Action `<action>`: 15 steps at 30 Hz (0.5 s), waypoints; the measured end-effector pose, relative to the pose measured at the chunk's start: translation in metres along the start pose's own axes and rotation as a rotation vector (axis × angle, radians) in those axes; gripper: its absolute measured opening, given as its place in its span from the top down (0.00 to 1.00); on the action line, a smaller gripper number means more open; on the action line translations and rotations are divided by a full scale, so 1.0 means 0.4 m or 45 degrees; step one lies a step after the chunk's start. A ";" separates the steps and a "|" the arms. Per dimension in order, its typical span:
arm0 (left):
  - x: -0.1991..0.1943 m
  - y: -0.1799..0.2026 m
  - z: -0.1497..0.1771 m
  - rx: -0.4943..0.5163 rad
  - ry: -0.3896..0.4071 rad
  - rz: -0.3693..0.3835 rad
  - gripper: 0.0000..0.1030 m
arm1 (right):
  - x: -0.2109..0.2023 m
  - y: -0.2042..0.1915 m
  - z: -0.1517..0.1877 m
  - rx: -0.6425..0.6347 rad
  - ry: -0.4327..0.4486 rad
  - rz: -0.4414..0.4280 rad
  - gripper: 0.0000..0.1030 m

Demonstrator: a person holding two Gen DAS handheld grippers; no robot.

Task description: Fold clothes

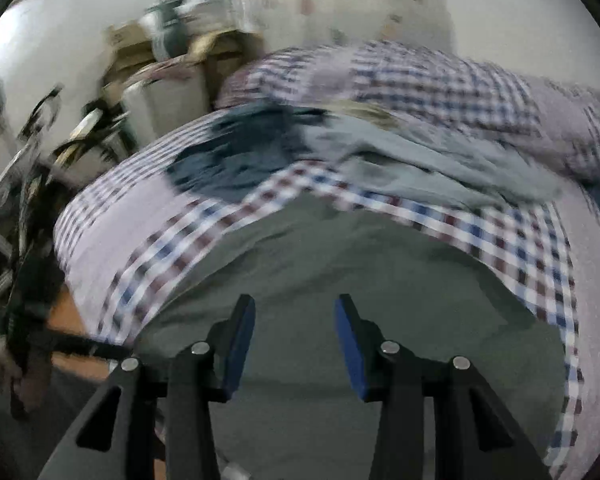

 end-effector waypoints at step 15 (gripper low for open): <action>-0.005 0.038 -0.166 0.147 0.230 0.002 0.64 | 0.090 -0.307 0.162 -0.436 0.099 -0.118 0.51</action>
Point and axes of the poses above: each gripper's, at about its wrist camera, not at the fingertips, and x roughly the way its jaws point, y to its right, z to its underside, the point moved 10 cm from there along x, roughly the way its jaws point, and after that the axes turned 2 degrees about y, right-handed, at the moved point
